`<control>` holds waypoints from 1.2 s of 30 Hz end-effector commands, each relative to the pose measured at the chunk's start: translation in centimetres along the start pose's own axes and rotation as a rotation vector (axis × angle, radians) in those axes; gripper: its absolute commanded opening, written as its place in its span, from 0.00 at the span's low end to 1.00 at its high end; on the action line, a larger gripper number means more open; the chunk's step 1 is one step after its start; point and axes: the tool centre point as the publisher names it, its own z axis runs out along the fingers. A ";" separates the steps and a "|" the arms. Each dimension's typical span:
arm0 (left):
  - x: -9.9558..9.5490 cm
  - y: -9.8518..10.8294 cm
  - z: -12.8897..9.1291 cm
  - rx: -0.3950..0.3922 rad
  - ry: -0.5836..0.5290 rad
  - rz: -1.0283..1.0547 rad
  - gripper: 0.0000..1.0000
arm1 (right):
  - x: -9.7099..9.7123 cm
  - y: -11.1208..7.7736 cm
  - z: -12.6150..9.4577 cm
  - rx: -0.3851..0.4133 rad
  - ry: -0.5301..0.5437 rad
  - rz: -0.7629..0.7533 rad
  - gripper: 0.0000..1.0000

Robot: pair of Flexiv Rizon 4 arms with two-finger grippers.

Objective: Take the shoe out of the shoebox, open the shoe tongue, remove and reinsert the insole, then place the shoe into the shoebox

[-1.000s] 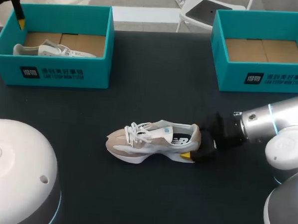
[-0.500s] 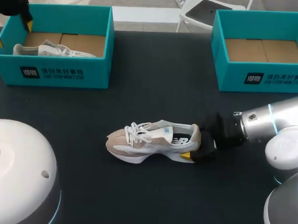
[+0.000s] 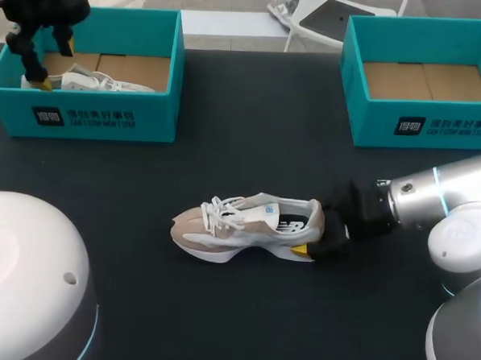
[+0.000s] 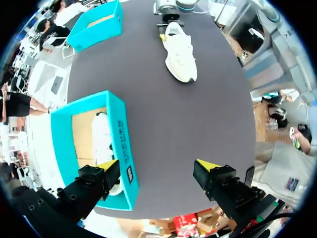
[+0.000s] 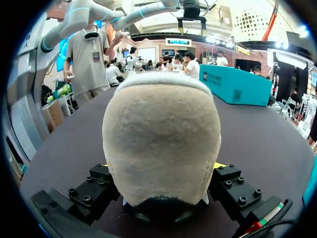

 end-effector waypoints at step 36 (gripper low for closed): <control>5.5 -12.9 3.1 0.241 0.012 -1.422 1.00 | -0.1 -0.1 0.2 0.002 -0.002 -0.001 0.00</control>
